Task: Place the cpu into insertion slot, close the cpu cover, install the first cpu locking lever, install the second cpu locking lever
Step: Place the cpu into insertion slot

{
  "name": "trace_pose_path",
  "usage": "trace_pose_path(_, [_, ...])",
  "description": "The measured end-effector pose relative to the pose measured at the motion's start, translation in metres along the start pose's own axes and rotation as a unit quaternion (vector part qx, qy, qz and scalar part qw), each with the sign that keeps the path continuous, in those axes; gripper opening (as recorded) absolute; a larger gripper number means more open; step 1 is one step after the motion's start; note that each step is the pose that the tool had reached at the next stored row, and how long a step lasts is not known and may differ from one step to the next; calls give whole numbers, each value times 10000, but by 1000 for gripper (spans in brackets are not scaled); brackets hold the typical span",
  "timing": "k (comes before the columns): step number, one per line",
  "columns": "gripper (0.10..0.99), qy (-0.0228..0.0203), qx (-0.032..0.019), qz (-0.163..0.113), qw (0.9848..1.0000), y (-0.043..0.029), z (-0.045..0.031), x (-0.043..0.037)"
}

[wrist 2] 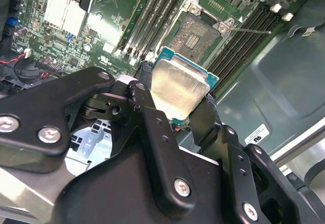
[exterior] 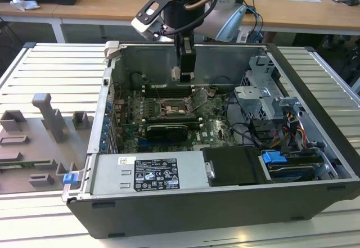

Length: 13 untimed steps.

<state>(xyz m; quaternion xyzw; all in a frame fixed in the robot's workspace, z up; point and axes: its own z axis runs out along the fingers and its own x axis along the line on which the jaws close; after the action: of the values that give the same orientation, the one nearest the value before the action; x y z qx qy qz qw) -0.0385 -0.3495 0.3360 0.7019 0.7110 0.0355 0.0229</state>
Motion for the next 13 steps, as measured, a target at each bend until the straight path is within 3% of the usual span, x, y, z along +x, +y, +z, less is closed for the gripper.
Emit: trace_pose_path(13, [537, 0, 0, 0, 10000, -5, 58, -1])
